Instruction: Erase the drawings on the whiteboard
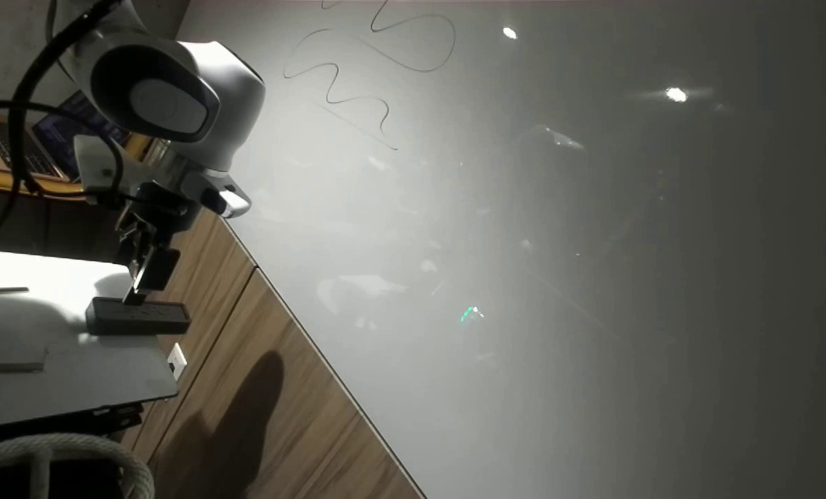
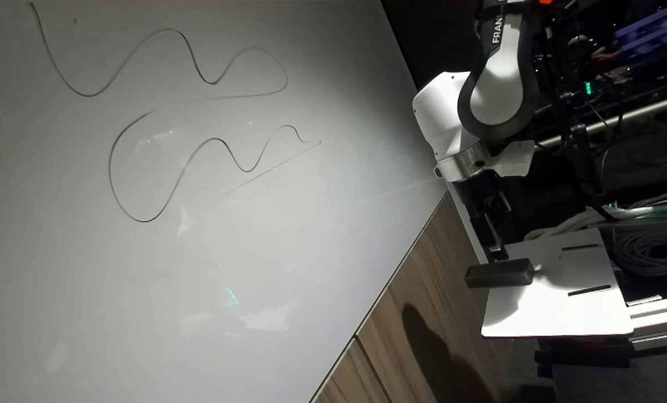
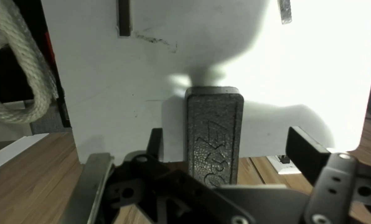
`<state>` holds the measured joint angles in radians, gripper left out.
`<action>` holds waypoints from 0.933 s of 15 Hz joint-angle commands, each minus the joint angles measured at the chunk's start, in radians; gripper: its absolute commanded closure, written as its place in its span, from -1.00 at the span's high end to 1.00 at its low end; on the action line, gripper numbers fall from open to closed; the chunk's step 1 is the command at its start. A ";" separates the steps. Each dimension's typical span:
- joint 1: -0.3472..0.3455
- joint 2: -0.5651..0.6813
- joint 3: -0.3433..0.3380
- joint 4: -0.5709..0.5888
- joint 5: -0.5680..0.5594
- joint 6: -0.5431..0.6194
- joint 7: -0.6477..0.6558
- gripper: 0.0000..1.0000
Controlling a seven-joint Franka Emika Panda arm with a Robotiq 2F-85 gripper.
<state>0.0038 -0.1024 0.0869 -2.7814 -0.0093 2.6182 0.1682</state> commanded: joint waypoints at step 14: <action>0.024 0.197 -0.024 0.107 -0.125 0.077 0.057 1.00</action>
<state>0.0168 0.0523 0.0831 -2.7085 -0.1634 2.6761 0.2616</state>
